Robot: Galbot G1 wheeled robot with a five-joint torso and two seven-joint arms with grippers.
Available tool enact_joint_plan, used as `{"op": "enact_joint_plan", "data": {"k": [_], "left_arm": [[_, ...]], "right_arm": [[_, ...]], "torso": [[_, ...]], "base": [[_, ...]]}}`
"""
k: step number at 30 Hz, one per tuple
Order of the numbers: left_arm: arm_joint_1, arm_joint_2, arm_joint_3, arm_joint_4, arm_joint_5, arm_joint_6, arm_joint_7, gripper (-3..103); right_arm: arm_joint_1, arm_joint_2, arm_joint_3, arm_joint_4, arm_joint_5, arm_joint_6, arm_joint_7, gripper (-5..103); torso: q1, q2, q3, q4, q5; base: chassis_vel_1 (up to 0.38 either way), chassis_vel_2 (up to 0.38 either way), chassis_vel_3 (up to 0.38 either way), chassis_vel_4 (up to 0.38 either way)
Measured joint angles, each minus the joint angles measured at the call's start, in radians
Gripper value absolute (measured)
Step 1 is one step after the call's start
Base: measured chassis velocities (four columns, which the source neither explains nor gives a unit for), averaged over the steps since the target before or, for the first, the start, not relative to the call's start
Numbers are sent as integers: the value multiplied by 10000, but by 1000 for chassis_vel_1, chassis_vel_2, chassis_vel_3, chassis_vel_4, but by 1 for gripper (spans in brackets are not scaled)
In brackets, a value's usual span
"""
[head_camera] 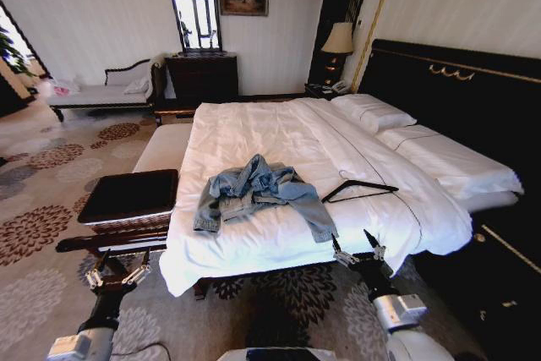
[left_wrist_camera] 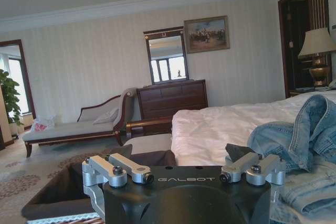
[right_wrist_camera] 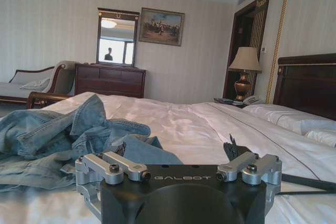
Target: Pick up the clothes from the bed and hang them on the clothes hanger.
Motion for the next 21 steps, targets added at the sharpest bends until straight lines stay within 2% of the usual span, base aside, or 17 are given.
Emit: {"op": "enact_joint_plan", "data": {"k": [21], "left_arm": [[10,46,-11,87,-170,-11,-69,100]], "right_arm": [[-12,58,-46,-70,-174,132,14,100]], "torso": [[1,1,0,0,4]], "base": [[-216,69,224,-69]]}}
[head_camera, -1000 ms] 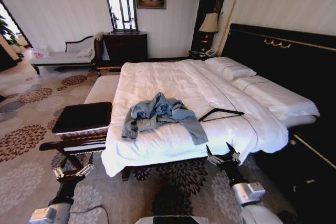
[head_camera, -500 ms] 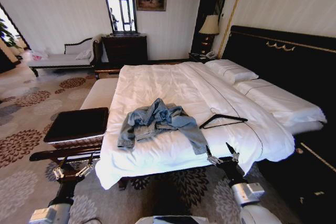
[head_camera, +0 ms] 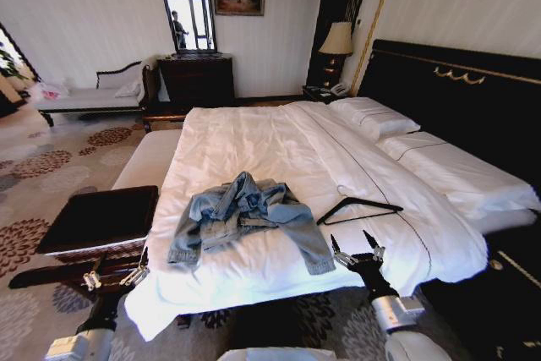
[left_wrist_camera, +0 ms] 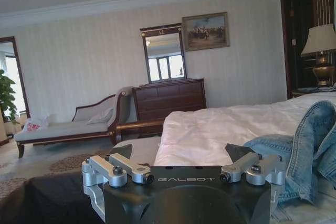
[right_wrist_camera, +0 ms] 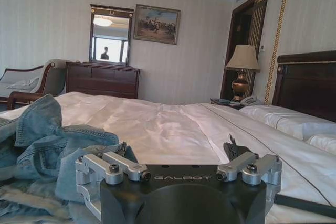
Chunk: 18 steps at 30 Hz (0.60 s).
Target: Pick up the clothes from the bed and hang them on the clothes hanger.
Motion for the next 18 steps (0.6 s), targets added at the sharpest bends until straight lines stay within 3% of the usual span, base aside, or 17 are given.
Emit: {"op": "enact_joint_plan", "data": {"k": [18], "left_arm": [[15,85,51,37,-3,27,-61,100]], "right_arm": [[59,-11,-213,-59,-52,-9,229,100]], "torso": [[1,-1,0,0,-2]], "base": [[-101,105,100,-105]]}}
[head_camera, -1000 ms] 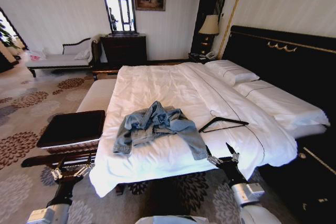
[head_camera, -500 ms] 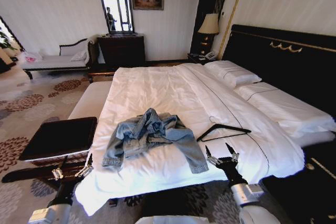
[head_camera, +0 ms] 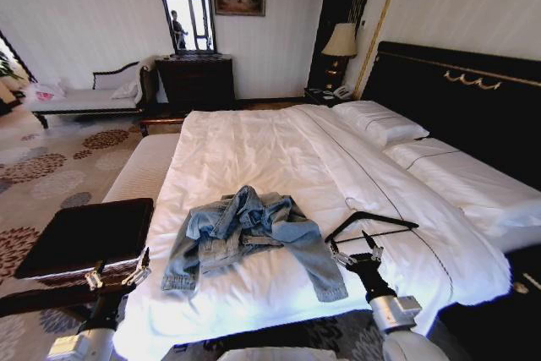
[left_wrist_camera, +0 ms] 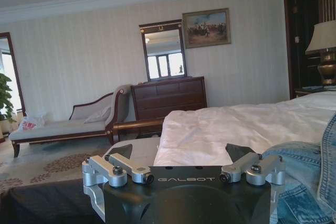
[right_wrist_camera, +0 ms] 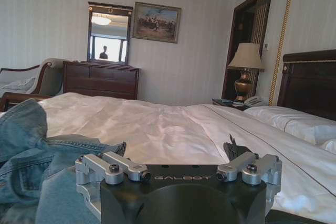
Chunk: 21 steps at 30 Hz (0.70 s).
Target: Pick up the clothes from the bed and hang them on the clothes hanger.
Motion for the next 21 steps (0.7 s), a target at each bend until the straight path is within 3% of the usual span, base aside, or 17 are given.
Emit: {"op": "enact_joint_plan", "data": {"k": [6,10,13,15,16,21], "left_arm": [[0,-39,-12,101,-26,6,1,100],[-5,-68,-24,221,-33,17,29,100],[8,-115,-25,294,-21,22,93,100],[15,-122,-29,301,-20,22,113,100],[35,-145,-41,323,-24,21,138,100],[53,-278,-47,398,9,17,187,100]], "right_arm": [[207,-327,-268,-58,191,-295,121,100],[713,-937,-854,-128,985,-1053,33,100],[1731,-2100,-1543,-593,2217,-1856,-65,100],[1961,-2362,-1652,-708,2416,-1987,-68,100],[2711,-3252,-2008,-1108,3038,-2249,-85,100],[4313,-4496,-2975,-2168,3486,-2364,-419,100]], "torso": [[-1,0,0,-1,-1],[-4,2,-2,-2,-3],[-4,2,-1,-3,-2],[-4,2,-1,-1,1],[-2,1,0,4,-1],[-1,0,0,1,0]], "base": [[-9,0,18,-8],[0,0,0,0],[0,0,0,0],[0,0,0,0],[0,0,0,0],[0,0,0,0]]}}
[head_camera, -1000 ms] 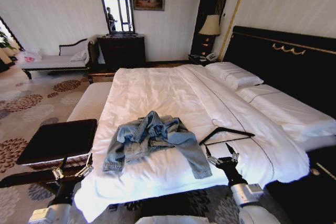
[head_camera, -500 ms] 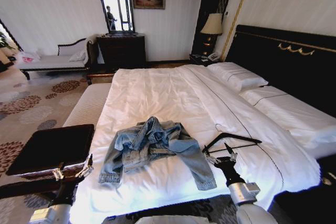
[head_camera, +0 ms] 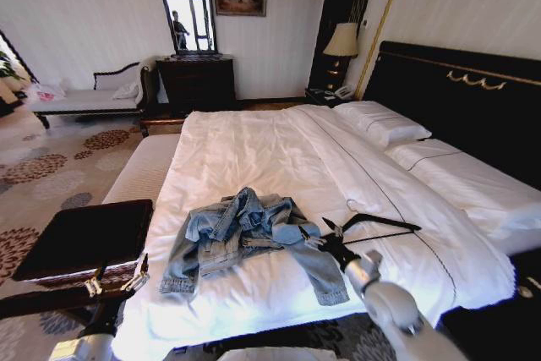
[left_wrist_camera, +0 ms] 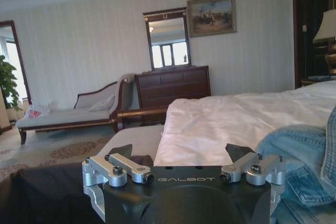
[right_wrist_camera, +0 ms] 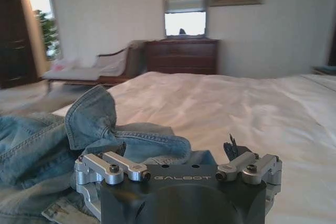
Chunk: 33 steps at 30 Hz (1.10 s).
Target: Pick up the clothes from the bed and hang them on the clothes hanger.
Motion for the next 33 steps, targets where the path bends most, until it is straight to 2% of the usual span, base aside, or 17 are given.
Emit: {"op": "enact_joint_plan", "data": {"k": [1,3,4,6,7,11,14,15,17,19,32,33], "left_arm": [[5,-50,6,40,36,0,-6,100],[5,-74,19,60,69,0,15,100],[7,-134,24,85,129,0,15,100],[7,-189,25,90,151,17,15,100],[7,-189,25,90,151,17,15,100],[-54,-317,28,90,204,103,35,100],[-84,-340,28,88,222,132,35,100],[-116,-352,31,89,233,164,35,100],[-125,-354,35,90,235,170,35,100],[-192,-379,86,131,291,217,36,100],[-251,-447,162,141,304,274,30,100],[-241,-436,143,154,276,266,27,100]], "right_arm": [[648,-326,-472,-506,-196,37,-156,100],[1072,-478,-795,-799,-401,87,-266,100],[2090,-743,-1528,-1342,-741,216,-507,100],[2935,-880,-2203,-1726,-834,297,-647,100],[2935,-880,-2203,-1726,-834,297,-647,100],[4577,-857,-3742,-2652,-997,435,-738,100],[4956,-836,-4120,-3085,-1399,602,-813,100],[5184,-825,-4306,-3453,-1939,785,-855,100],[5230,-815,-4342,-3528,-2066,830,-866,100],[5539,-639,-4512,-3965,-2617,1023,-862,100],[7016,-41,-5487,-5434,-3152,1134,-486,100],[7114,-9,-5602,-5533,-3252,1137,-479,96]], "torso": [[0,0,0,-2,-1],[0,0,0,-4,0],[0,0,0,-2,-1],[0,0,0,1,-5],[0,0,0,1,-5],[1,0,1,0,-4],[1,0,0,-1,1],[0,0,0,-4,-4],[0,0,-1,-5,-4],[0,0,-1,-6,-2],[0,0,-1,-1,-2],[1,0,-1,-1,-1]], "base": [[0,0,0,0],[0,0,0,0],[0,0,0,0],[0,0,0,0],[0,0,0,0],[0,0,0,0],[0,0,0,0],[0,0,0,0],[0,0,0,0],[0,0,0,0],[0,0,0,0],[0,0,0,0]]}}
